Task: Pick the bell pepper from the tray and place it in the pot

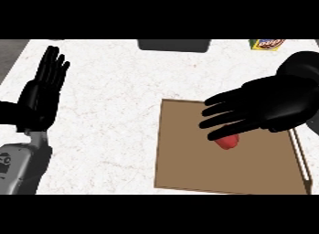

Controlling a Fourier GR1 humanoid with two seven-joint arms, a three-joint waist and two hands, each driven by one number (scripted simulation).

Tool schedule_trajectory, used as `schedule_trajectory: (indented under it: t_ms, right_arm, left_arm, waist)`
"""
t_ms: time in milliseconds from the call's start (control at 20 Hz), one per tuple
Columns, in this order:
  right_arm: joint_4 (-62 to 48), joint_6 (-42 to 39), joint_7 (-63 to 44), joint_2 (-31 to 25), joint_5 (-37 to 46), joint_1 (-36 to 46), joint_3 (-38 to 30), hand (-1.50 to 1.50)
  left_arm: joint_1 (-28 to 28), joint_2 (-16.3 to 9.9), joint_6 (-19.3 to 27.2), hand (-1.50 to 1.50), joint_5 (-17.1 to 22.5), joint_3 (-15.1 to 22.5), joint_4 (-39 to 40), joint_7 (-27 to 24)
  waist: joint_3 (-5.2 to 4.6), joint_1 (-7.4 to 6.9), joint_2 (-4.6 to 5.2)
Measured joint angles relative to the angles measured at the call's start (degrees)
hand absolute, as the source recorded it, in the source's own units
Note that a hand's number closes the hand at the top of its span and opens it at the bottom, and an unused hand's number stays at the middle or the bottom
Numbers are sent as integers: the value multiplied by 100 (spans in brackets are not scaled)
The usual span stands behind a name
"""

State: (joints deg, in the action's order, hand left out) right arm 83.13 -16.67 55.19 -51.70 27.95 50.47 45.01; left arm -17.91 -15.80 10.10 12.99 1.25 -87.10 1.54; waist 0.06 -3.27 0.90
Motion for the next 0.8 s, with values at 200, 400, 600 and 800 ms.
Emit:
schedule_trajectory:
  t_ms: [200, 400, 600, 800]
  right_arm:
    - [-599, 261, 143, 283, 539, 78, 300, -150]
    - [-1122, 527, 255, 614, 1032, 2, 613, -150]
    - [-1565, 691, 371, 913, 1308, 31, 712, -150]
    - [-1861, 947, 571, 1044, 1421, -94, 753, -150]
  left_arm:
    - [10, -31, -12, 0, 5, -93, 14, 51]
    - [68, 9, 58, 0, -59, -101, -66, 98]
    - [61, 16, 36, 0, -89, -143, -56, 94]
    - [147, 20, 27, 0, -107, -179, -133, 113]
  waist:
    - [-3, 101, -31]
    - [-4, 152, -47]
    - [-5, 191, -57]
    - [-4, 205, -61]
